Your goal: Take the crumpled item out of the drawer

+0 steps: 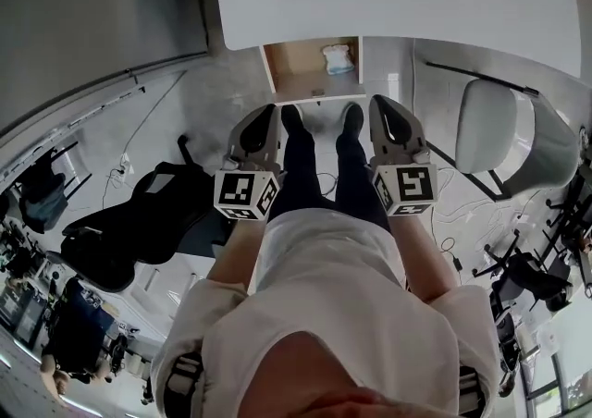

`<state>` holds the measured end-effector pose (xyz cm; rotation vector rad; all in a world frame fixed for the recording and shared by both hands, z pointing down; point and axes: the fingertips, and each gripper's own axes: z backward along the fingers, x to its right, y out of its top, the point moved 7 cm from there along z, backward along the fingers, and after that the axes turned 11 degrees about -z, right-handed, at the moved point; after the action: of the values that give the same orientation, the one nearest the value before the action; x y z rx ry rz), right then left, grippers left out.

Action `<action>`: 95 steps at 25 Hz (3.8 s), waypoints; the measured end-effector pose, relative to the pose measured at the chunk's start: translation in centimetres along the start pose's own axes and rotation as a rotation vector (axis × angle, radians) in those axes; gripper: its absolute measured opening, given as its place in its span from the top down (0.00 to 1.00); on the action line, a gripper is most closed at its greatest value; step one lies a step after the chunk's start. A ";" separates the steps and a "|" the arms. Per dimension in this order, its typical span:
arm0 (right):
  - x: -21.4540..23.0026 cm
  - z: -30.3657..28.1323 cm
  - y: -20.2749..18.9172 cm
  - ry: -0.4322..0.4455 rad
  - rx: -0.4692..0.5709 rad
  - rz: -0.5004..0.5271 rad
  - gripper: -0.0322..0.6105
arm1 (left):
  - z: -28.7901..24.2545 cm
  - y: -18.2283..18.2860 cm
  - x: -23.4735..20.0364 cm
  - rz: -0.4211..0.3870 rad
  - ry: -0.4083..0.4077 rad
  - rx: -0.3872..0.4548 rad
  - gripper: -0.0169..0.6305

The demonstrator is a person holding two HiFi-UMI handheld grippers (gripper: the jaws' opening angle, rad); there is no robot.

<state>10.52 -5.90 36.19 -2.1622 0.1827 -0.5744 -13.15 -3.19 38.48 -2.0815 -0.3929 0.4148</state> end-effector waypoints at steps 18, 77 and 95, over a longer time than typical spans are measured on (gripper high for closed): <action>4.0 -5.1 -7.1 -0.041 -0.084 -0.044 0.94 | -5.1 -7.7 -0.2 0.039 -0.036 -0.083 0.96; 11.8 -20.3 -24.2 -0.096 -0.540 -0.058 0.55 | -8.5 -19.0 1.3 0.085 -0.100 -0.191 0.96; 11.2 -24.0 -23.7 -0.078 -0.567 -0.002 0.55 | -8.9 -18.7 0.1 0.094 -0.095 -0.199 0.96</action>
<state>7.57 -12.28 70.96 -2.7271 0.3321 -0.4745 -11.24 -0.42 58.98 -2.2856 -0.4074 0.5505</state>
